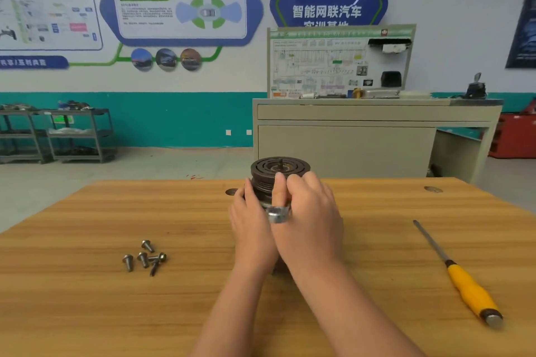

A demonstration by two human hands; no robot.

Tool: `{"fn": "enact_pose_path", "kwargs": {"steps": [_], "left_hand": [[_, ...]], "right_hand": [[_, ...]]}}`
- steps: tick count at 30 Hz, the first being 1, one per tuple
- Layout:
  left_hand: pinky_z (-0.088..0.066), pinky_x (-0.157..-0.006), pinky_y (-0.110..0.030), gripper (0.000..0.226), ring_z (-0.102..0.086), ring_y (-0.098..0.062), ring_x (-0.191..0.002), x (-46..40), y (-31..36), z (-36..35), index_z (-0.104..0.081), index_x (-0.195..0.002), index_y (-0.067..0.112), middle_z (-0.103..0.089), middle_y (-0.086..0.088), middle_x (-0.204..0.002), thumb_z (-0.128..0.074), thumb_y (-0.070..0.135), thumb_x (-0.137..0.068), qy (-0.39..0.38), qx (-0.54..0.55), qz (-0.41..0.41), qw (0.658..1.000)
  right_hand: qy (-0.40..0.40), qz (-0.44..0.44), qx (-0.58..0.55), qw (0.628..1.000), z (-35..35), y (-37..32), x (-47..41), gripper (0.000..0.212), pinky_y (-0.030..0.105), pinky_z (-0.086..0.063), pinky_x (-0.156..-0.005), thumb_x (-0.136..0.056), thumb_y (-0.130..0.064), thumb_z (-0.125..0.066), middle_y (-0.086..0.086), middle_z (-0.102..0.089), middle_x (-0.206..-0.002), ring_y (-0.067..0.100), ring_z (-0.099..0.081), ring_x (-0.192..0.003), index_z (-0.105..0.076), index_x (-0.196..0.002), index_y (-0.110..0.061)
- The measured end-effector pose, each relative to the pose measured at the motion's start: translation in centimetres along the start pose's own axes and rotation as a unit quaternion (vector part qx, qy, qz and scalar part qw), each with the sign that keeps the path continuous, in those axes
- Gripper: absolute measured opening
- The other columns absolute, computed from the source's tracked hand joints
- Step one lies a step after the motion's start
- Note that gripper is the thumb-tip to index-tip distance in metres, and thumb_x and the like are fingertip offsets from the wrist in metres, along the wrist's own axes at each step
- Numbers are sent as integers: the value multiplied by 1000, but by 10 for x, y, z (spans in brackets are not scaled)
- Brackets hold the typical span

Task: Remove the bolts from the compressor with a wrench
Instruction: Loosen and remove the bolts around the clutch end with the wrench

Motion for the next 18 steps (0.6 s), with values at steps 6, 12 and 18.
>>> {"fn": "enact_pose_path", "kwargs": {"steps": [6, 12, 18], "left_hand": [[-29, -114, -40, 118, -20, -21, -136, 11, 5, 5, -16, -152, 17, -25, -4, -147, -60, 78, -62, -1, 70, -28, 997], [-16, -118, -42, 124, -8, -26, -145, 6, 2, 0, 1, -155, 16, -12, -10, -157, -71, 68, -68, 8, 16, -12, 1000], [-15, -118, -41, 132, -4, -27, -144, 4, -4, -5, 17, -152, 14, -4, -10, -157, -68, 70, -68, -12, -17, 38, 999]], "right_hand": [[-9, -151, -272, 950, 4, 63, 15, 32, 9, -38, -55, -95, -17, -60, -2, -60, -66, 11, -57, -63, -54, -63, -11], [-252, -441, -582, 635, -49, 129, 6, 12, 19, -49, -44, -73, -16, -69, 9, -66, -76, 14, -63, -60, -65, -81, -7], [-177, -450, -632, 606, -86, 147, -20, 17, 11, -39, -33, -81, -18, -67, 5, -60, -60, 4, -51, -40, -53, -80, -8]]}}
Point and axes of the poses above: each hand's wrist, its own x-axis away from the middle knuckle, its own z-axis out of the back of the hand, y = z × x, the point moved 9 cm from there along -x, towards the middle knuckle
